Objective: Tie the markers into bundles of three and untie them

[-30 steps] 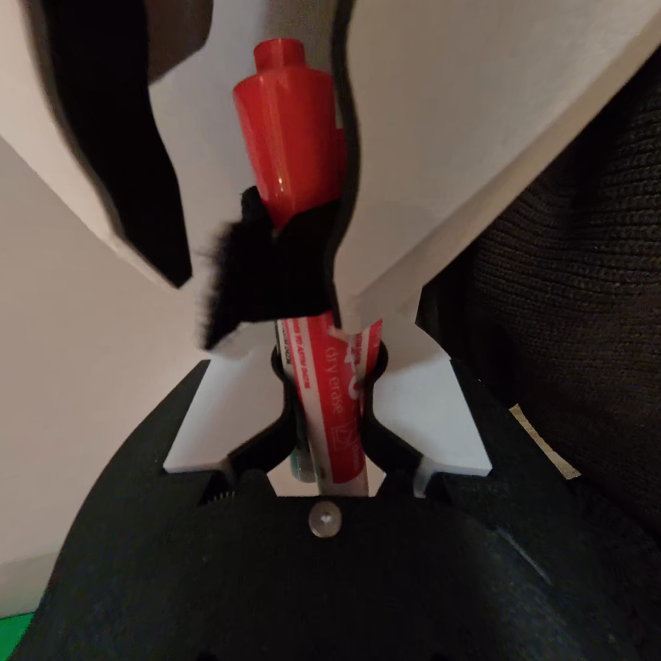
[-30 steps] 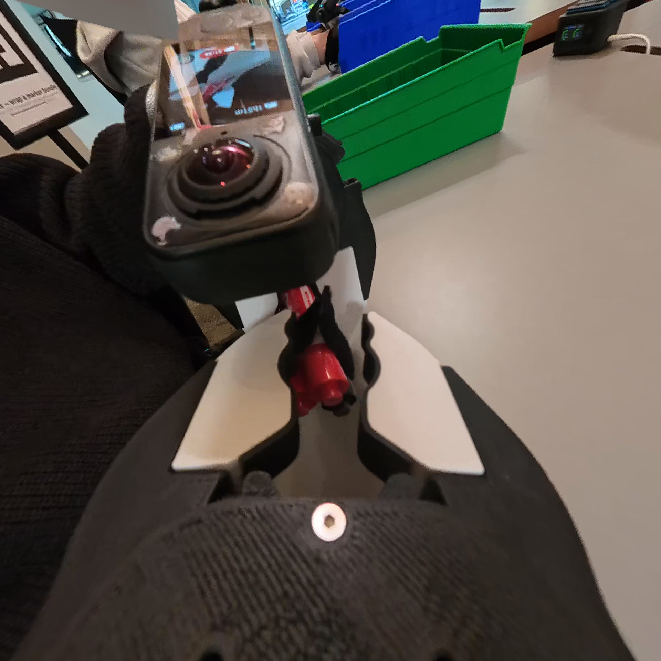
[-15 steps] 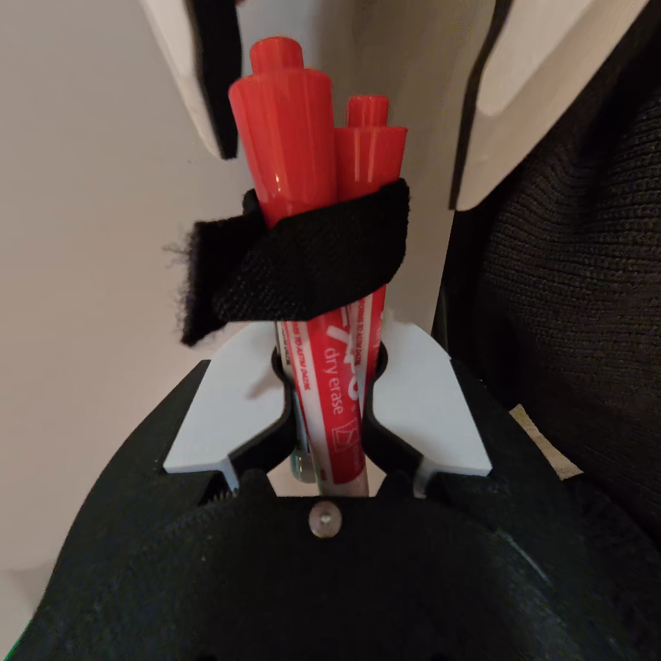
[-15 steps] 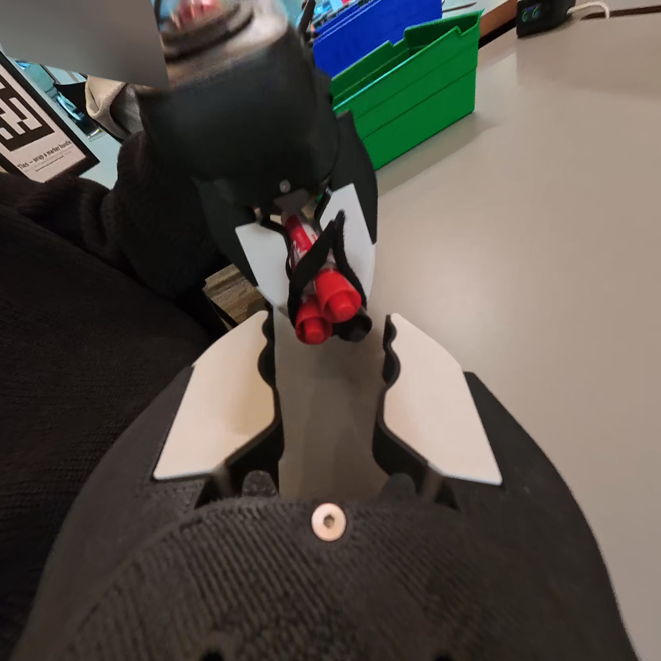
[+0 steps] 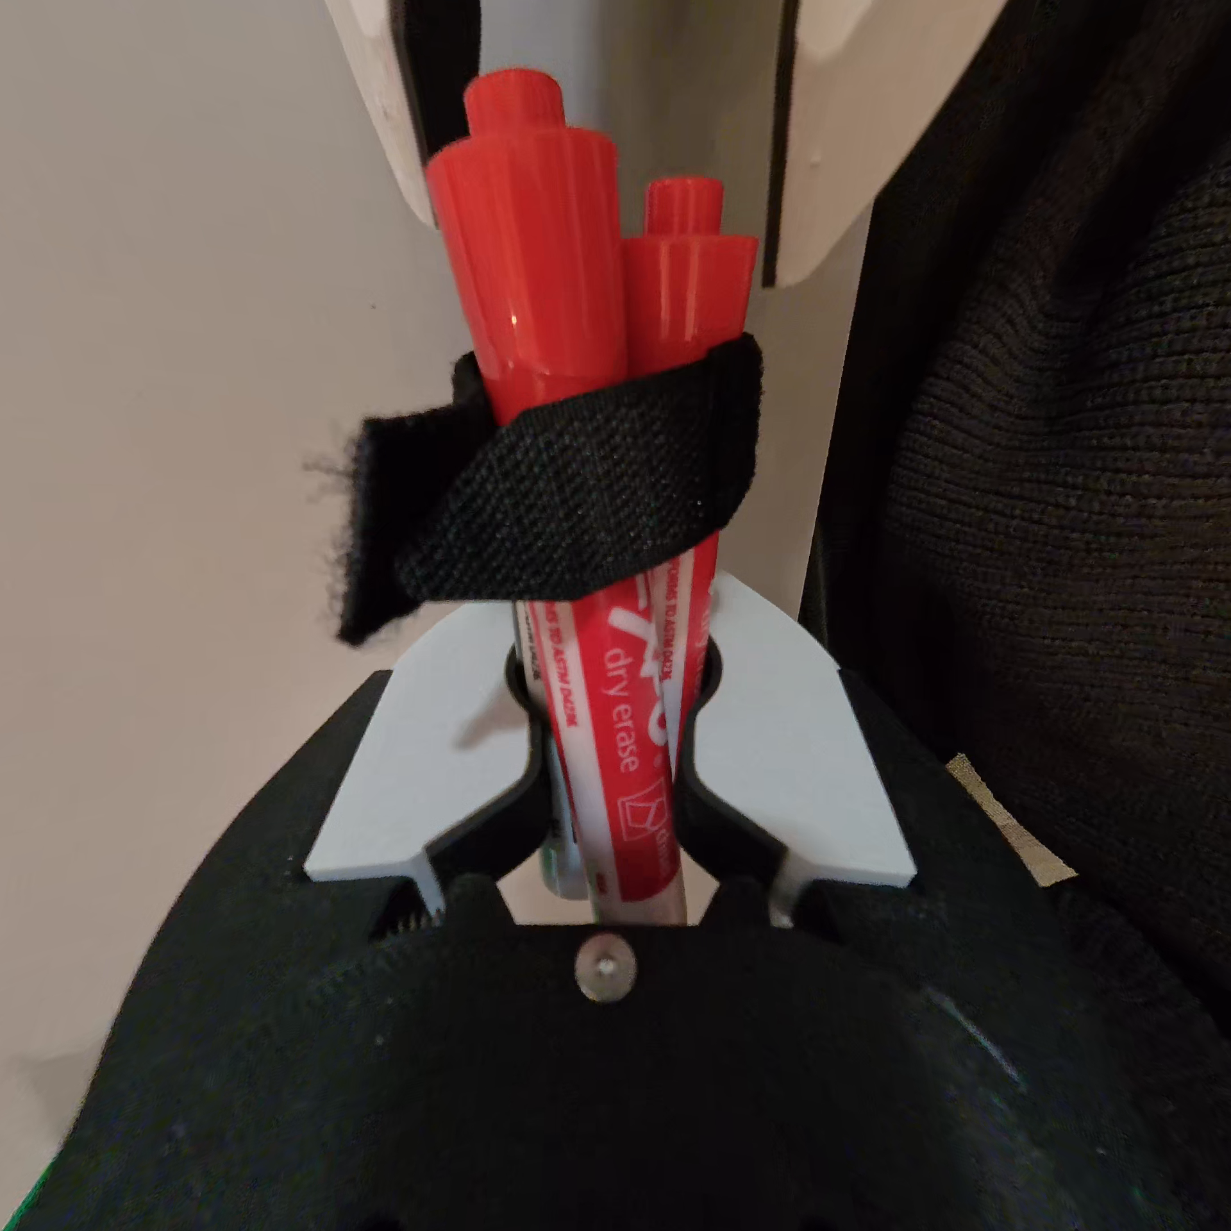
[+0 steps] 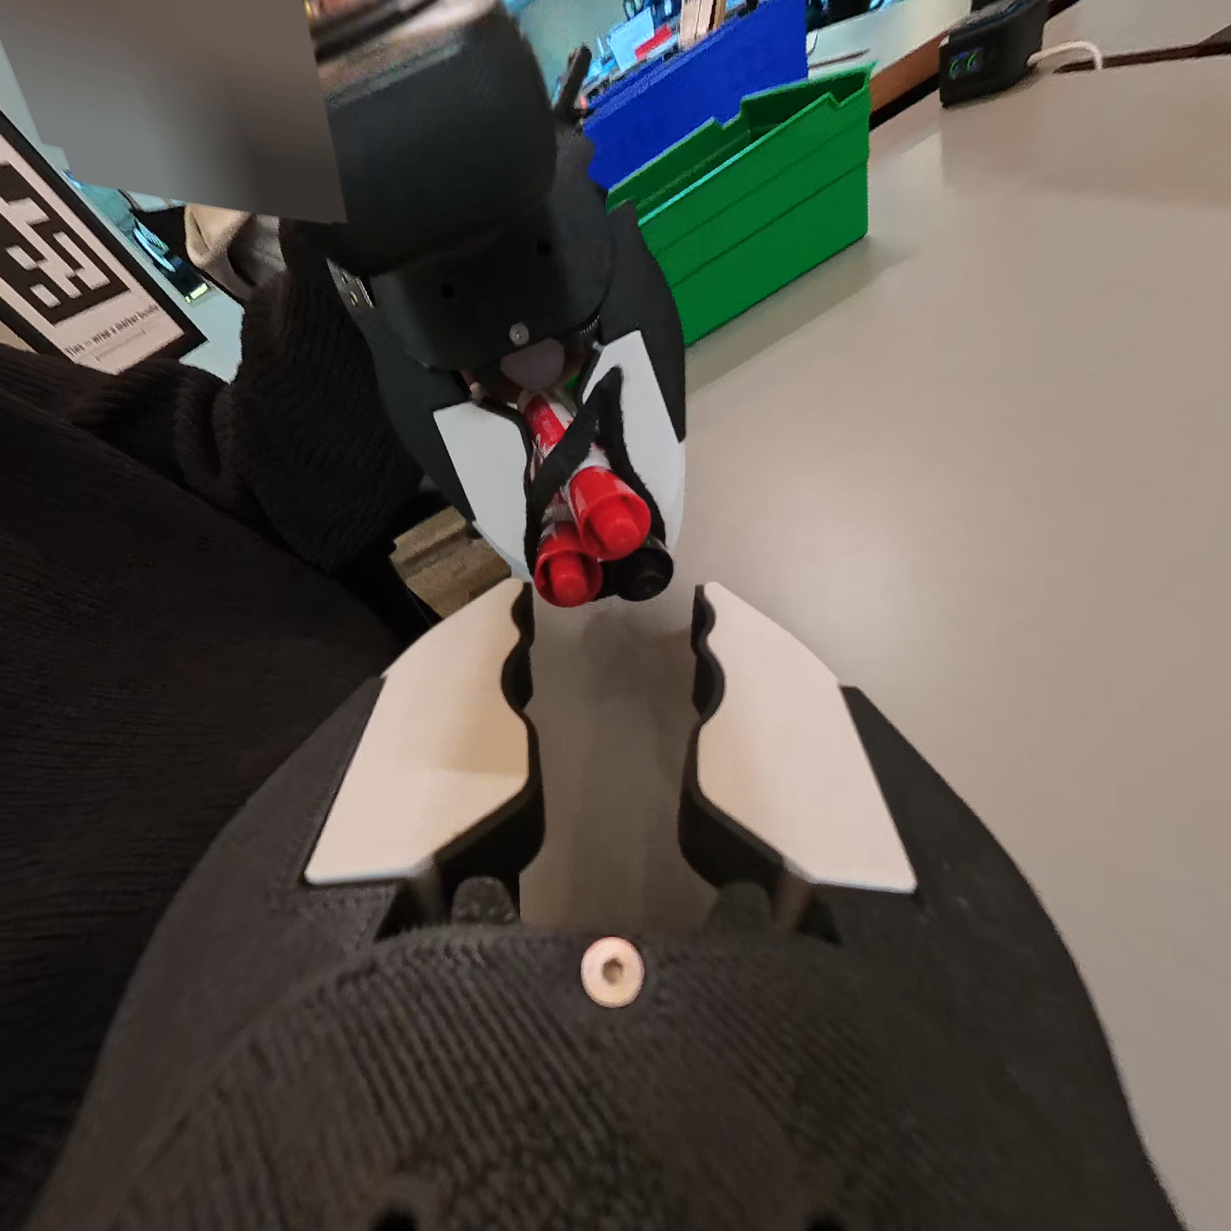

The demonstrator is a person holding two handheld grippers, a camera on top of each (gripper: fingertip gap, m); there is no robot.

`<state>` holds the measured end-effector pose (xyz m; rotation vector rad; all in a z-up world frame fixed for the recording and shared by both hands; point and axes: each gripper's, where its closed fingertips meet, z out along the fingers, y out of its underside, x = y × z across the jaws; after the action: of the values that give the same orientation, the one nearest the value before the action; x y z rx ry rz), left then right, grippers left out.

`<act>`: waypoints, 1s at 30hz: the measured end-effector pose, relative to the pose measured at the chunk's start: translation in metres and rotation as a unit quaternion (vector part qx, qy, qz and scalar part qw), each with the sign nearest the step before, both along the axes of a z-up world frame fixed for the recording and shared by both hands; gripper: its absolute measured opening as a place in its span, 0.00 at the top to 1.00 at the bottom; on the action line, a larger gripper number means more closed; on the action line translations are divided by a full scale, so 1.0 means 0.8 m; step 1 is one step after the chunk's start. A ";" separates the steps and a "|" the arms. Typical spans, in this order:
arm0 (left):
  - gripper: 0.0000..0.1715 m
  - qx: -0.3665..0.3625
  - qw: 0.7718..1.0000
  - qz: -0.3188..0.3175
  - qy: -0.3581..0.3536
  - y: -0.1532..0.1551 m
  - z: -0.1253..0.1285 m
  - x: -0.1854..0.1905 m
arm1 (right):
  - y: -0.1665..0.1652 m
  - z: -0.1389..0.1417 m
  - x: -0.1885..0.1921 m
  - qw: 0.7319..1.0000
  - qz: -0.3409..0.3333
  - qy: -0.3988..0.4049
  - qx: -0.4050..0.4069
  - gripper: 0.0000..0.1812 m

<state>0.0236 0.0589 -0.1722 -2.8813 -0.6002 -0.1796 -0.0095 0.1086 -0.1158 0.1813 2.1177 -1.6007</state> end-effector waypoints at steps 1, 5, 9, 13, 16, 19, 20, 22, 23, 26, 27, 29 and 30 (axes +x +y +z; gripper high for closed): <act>0.74 0.001 1.000 0.000 0.000 0.001 0.000 0.000 | -0.001 0.003 -0.001 1.000 -0.001 -0.004 -0.007 0.75; 0.74 0.004 1.000 -0.004 -0.001 0.004 0.001 0.002 | -0.008 0.000 0.009 1.000 0.011 -0.002 -0.004 0.75; 0.74 0.003 1.000 -0.007 -0.004 0.006 0.000 0.005 | -0.014 -0.005 0.017 1.000 0.019 0.009 0.005 0.75; 0.74 0.003 1.000 -0.004 -0.005 0.007 -0.001 0.005 | -0.016 -0.005 0.017 1.000 0.022 0.009 0.005 0.75; 0.74 0.000 1.000 -0.005 -0.008 0.007 -0.004 0.007 | -0.018 -0.008 0.019 0.999 0.025 0.023 0.010 0.75; 0.74 -0.004 1.000 -0.008 -0.012 0.009 -0.009 0.010 | -0.023 -0.012 0.023 0.999 0.029 0.036 0.018 0.73; 0.74 -0.005 1.000 -0.009 -0.014 0.010 -0.011 0.012 | -0.024 -0.012 0.025 0.999 0.033 0.036 0.020 0.72; 0.74 -0.005 1.000 -0.009 -0.016 0.011 -0.012 0.013 | -0.024 -0.014 0.025 0.998 0.038 0.039 0.027 0.71; 0.74 -0.005 1.000 -0.007 -0.016 0.010 -0.013 0.014 | -0.023 -0.014 0.024 0.998 0.038 0.041 0.029 0.69; 0.75 -0.005 1.000 0.000 -0.016 0.006 -0.012 0.015 | -0.016 -0.008 0.012 0.999 0.032 0.036 0.021 0.67; 0.75 -0.005 1.000 0.002 -0.016 0.005 -0.012 0.015 | -0.013 -0.001 0.006 0.999 0.025 0.027 0.009 0.66; 0.75 -0.006 1.000 0.005 -0.017 0.003 -0.013 0.017 | -0.009 0.019 -0.007 1.000 0.008 -0.004 -0.029 0.68; 0.74 -0.007 1.000 0.005 -0.019 0.003 -0.014 0.018 | -0.009 0.030 -0.012 0.999 0.003 -0.025 -0.048 0.69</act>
<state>0.0377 0.0616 -0.1837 -2.8934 -0.6246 -0.2288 -0.0188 0.1017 -0.0919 0.1812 1.9978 -1.6739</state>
